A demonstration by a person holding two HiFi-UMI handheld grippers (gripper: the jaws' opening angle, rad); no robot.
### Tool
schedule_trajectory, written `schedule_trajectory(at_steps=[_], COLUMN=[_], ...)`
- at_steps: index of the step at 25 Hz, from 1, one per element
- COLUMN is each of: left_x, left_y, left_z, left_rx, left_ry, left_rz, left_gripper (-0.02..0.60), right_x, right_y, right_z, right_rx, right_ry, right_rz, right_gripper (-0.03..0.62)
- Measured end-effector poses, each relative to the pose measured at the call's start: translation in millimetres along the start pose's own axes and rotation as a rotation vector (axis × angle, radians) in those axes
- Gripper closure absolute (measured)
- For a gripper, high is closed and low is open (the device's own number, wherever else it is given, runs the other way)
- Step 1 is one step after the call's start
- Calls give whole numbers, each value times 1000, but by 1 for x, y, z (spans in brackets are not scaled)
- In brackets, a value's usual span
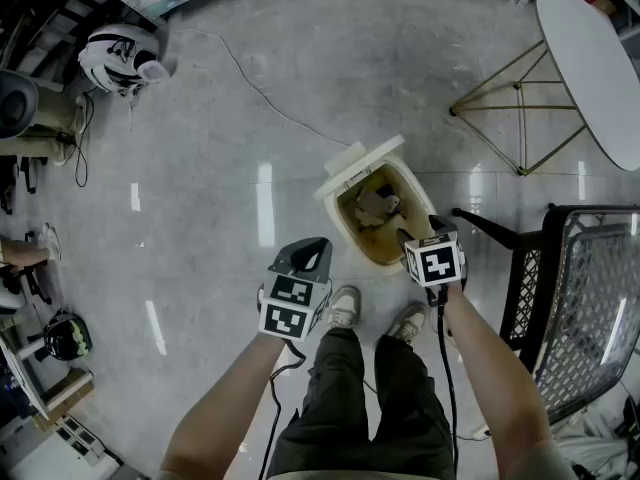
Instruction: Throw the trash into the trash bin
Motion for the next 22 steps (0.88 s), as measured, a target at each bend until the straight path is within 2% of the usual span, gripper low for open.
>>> schedule_trajectory(at_steps=[5,9,22], left_x=[18,44,169], left_y=[16,36,130], left_z=[-13,-28,-113], left_rx=[-7,-34,-141], left_ry=[17,23,-4], left_rz=[-21,-56,-226], left_gripper=[580,580,580], right_x=[43,93,314], right_y=[6,20,83], right_z=[-2,0,1], right_rx=[62,60,33], right_ry=[-9,4,-71], right_rz=[-46,-118,-409], right_gripper=[318,358,408])
Point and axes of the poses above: the fingertips, and each gripper's own axes: x backward along the fingers, z to its left, y out of its top, the point moved 4 cm from there along x, backward along the fingers, and after that the axes turned 14 degrees about x, right-handed, at the moved point
